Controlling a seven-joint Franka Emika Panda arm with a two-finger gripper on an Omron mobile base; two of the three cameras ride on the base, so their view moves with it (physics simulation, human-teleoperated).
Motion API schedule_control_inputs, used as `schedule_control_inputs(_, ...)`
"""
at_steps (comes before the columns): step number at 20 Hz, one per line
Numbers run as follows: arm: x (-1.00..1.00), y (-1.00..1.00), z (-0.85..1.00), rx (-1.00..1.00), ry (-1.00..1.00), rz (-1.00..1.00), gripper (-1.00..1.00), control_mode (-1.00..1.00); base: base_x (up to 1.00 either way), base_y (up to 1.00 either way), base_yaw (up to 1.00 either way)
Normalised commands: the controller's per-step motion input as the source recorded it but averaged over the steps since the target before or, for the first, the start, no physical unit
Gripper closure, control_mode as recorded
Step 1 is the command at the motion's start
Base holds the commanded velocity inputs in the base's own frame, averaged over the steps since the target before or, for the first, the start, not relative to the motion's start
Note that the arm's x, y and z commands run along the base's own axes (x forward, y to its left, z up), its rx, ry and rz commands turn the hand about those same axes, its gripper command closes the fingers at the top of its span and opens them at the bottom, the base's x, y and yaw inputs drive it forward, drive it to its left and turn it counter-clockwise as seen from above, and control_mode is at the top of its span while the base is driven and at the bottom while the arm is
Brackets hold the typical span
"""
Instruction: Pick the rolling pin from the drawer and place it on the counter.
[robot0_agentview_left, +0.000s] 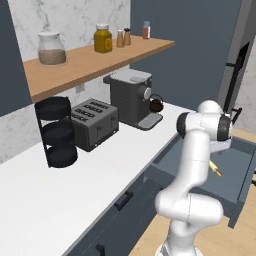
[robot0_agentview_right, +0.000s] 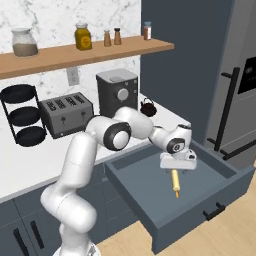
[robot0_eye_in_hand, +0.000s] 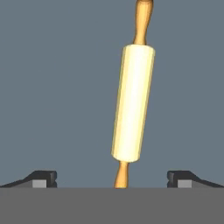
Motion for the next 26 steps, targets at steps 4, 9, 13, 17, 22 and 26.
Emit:
schedule_control_inputs(4, 0.25, 0.0, -0.47, -0.09, -0.02, 0.0, -1.0, -1.0, 0.0, 0.0, 0.0)
schedule_control_inputs(9, 0.3, -0.04, -0.36, -0.06, 0.0, 0.0, -1.0, -1.0, 0.0, 0.0, 0.0)
schedule_control_inputs(13, 0.28, -0.1, -0.49, -0.02, 0.03, 0.0, -1.0, -1.0, 0.0, 0.0, 0.0)
schedule_control_inputs(17, 0.34, -0.51, -0.38, 0.0, 0.04, 0.0, 1.0, -1.0, 0.0, 0.0, 0.0)
schedule_control_inputs(22, 0.08, -0.36, -0.32, 0.0, 0.07, 0.0, 1.0, -1.0, 0.0, 0.0, 0.0)
schedule_control_inputs(26, -0.03, -0.39, -0.02, 0.0, 0.0, 0.0, 1.0, -1.0, 0.0, 0.0, 0.0)
